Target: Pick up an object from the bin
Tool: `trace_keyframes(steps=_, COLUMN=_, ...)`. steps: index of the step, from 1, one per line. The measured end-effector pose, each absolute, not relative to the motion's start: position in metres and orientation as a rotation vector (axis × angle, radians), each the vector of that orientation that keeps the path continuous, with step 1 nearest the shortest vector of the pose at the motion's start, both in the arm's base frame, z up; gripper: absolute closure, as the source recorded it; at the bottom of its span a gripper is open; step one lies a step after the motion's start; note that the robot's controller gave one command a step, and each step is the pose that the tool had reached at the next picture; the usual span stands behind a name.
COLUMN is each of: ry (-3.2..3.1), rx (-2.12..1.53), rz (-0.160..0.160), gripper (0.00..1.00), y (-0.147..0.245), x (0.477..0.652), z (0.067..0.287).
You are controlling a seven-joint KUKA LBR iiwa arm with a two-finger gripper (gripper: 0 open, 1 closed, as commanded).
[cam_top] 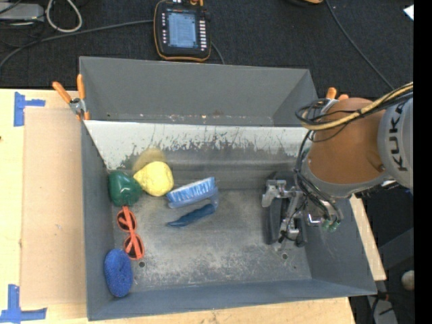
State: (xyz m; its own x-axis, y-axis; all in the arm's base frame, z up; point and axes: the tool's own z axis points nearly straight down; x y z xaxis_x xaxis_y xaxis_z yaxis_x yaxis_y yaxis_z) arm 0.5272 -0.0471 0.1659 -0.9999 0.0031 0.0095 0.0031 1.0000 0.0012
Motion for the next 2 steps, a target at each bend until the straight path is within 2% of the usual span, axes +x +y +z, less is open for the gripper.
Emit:
trace_keyframes(steps=1, ry=-3.140, rx=0.000, rz=-0.001, gripper=0.00, y=-0.047, x=0.529, z=0.170)
trace_keyframes(steps=2, ry=-3.100, rx=0.513, rz=-0.013, gripper=0.00, y=-0.106, x=0.591, z=0.074)
